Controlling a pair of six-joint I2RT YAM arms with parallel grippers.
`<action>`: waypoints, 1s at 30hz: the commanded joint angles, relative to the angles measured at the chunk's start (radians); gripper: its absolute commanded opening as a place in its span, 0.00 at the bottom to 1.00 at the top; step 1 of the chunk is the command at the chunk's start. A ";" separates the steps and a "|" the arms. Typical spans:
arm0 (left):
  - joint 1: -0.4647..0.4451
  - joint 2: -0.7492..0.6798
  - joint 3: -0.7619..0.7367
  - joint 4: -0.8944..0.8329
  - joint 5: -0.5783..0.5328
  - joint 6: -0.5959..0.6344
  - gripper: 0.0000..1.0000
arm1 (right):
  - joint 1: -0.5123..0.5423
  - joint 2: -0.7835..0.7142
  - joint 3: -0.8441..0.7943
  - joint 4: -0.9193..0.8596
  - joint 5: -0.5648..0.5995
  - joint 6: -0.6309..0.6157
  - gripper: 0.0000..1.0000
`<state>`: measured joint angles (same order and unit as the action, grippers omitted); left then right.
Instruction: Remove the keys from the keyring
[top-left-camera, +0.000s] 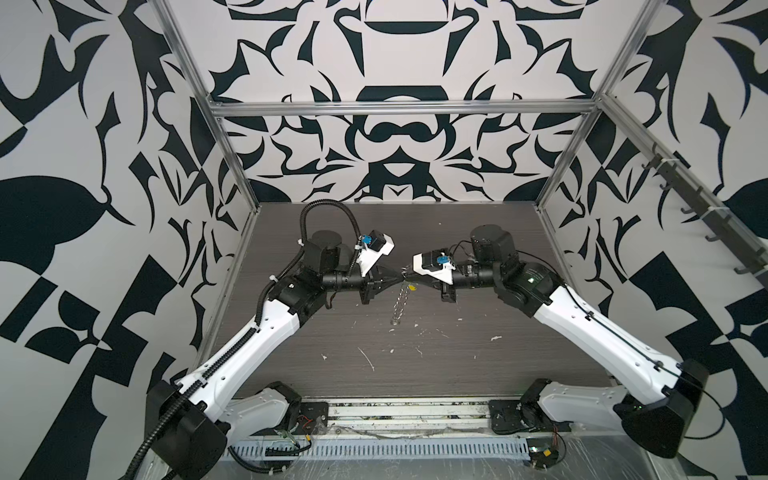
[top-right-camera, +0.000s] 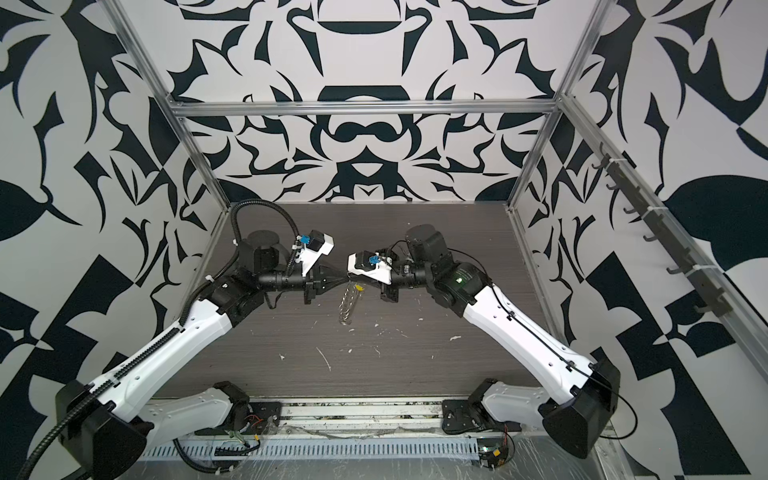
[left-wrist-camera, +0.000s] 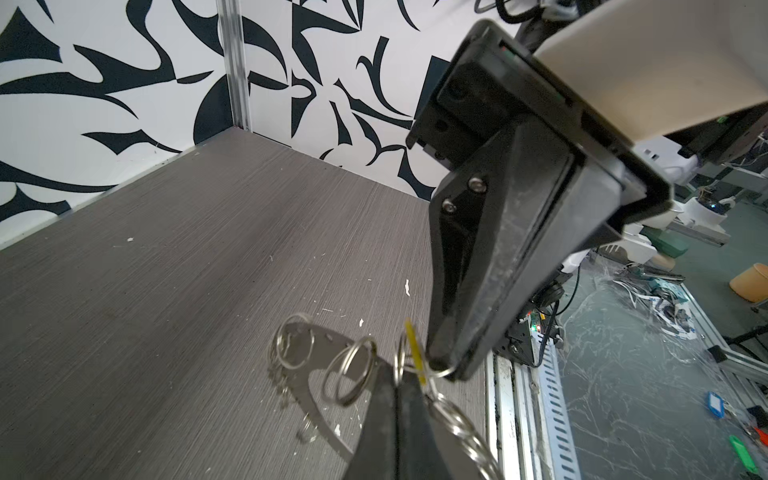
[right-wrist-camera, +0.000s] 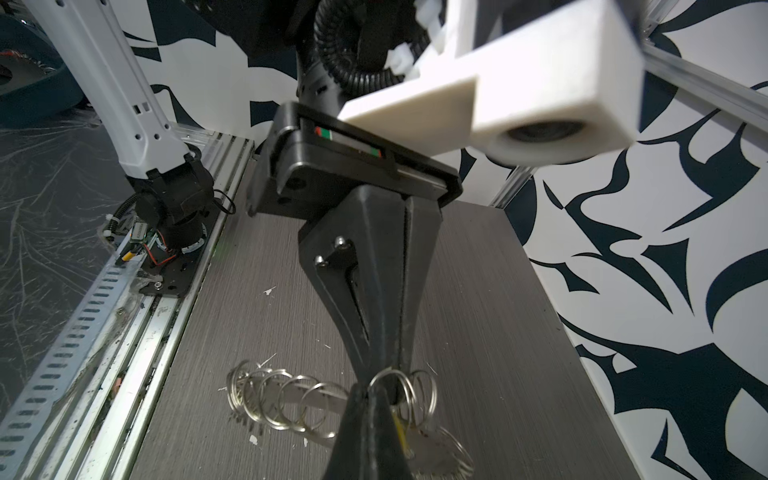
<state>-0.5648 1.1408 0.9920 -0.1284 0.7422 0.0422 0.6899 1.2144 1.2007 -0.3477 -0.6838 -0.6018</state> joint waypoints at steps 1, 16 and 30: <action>0.014 -0.029 0.042 0.123 -0.073 0.013 0.00 | 0.051 0.005 0.025 -0.122 -0.136 0.001 0.00; -0.013 -0.140 -0.150 0.490 -0.116 0.122 0.00 | 0.080 -0.033 -0.051 -0.136 0.071 -0.139 0.00; -0.054 -0.161 -0.229 0.701 -0.174 0.219 0.00 | 0.136 -0.072 -0.147 -0.048 0.290 -0.332 0.00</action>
<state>-0.6163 1.0183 0.7269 0.3168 0.5999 0.2413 0.8051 1.1301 1.1065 -0.2703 -0.4278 -0.8806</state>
